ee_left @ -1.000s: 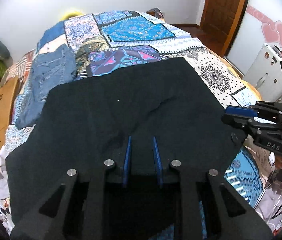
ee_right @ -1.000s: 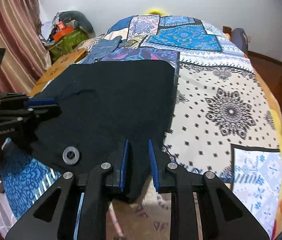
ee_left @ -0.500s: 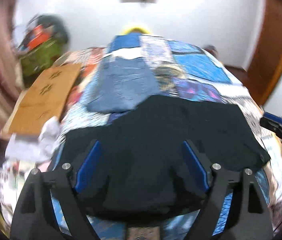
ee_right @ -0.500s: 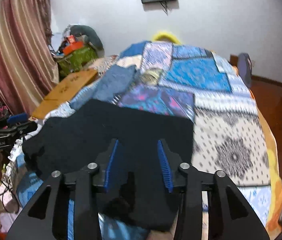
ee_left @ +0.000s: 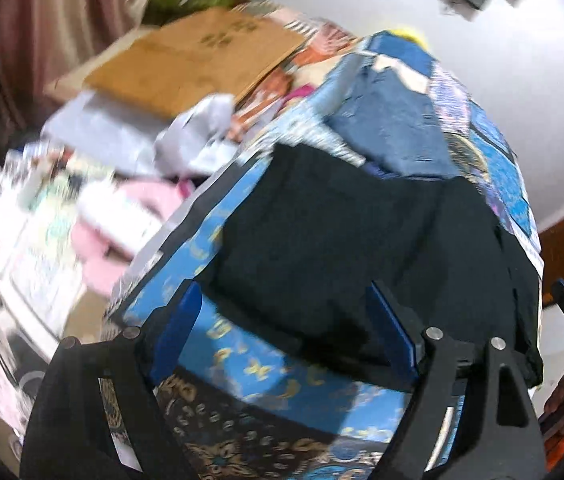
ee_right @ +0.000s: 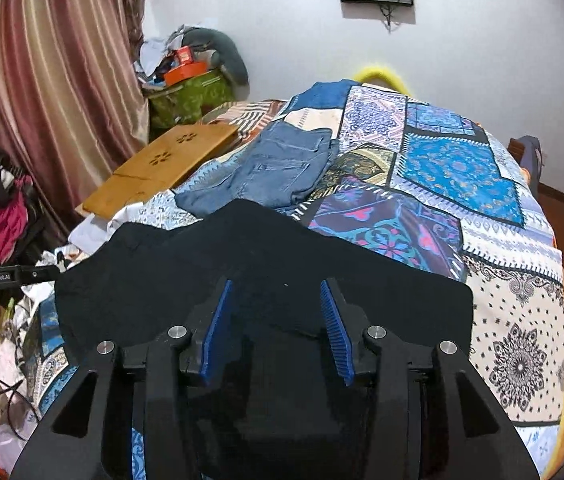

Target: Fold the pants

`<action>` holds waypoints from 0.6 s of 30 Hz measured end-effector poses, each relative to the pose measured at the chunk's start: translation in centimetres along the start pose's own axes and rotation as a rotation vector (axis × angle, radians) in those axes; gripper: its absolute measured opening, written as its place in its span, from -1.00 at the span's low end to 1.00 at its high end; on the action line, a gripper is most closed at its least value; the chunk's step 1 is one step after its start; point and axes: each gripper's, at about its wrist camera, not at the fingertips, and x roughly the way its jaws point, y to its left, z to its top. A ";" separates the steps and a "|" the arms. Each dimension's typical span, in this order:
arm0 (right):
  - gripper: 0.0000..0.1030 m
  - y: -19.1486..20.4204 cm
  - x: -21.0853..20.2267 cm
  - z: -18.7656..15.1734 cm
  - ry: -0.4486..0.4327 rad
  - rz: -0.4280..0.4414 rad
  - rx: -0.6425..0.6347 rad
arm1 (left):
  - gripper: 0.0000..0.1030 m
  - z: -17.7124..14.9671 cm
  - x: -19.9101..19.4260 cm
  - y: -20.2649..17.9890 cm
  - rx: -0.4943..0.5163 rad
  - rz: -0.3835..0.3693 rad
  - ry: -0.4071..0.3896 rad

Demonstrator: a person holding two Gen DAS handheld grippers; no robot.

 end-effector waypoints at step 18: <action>-0.18 -0.2 3.0 -2.2 0.137 -0.056 -0.091 | 0.75 0.5 6.4 -1.2 -0.080 -0.092 0.117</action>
